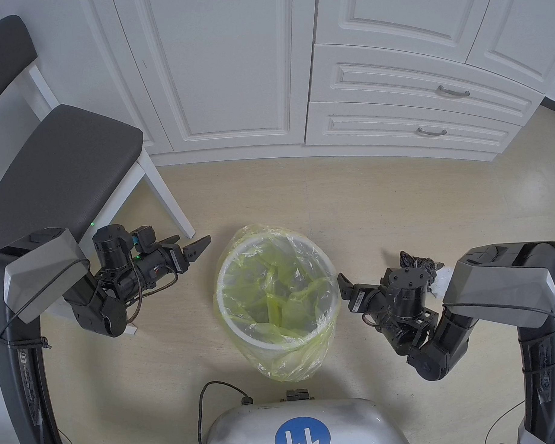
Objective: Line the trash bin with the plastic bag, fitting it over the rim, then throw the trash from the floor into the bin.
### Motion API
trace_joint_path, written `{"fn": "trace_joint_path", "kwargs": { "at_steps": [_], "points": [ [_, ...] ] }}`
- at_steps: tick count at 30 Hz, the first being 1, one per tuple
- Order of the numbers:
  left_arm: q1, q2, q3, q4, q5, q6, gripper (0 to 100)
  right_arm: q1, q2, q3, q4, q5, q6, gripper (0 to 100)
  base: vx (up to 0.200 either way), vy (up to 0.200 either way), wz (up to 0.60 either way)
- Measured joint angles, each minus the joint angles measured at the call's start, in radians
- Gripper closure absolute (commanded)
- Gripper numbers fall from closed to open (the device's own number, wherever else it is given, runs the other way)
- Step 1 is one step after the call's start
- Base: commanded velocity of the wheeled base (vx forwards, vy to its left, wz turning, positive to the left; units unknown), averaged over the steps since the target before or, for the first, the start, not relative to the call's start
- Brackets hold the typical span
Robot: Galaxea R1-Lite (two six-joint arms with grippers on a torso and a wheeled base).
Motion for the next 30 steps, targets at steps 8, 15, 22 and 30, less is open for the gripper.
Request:
{"fn": "trace_joint_path", "kwargs": {
  "at_steps": [8, 15, 22, 30],
  "points": [
    [-0.003, -0.007, 0.007, -0.009, 0.0, 0.01, 0, 0.0, 0.032, -0.006, 0.002, 0.0, 0.0, 0, 0.0, 0.0, 0.0],
    [-0.01, -0.007, 0.021, -0.009, 0.0, 0.045, 0, -0.015, 0.041, 0.018, 0.001, 0.002, -0.005, 0, 0.0, 0.0, 0.0],
    [-0.061, 0.01, 0.036, -0.056, 0.014, 0.049, 0, -0.037, -0.056, 0.151, -0.004, 0.009, -0.002, 0, 0.0, 0.0, 0.0],
    [-0.1, 0.055, -0.016, -0.098, 0.02, -0.036, 0, -0.097, -0.169, 0.394, -0.082, 0.006, 0.163, 0, 0.0, 0.0, 0.0]
  ]
}}
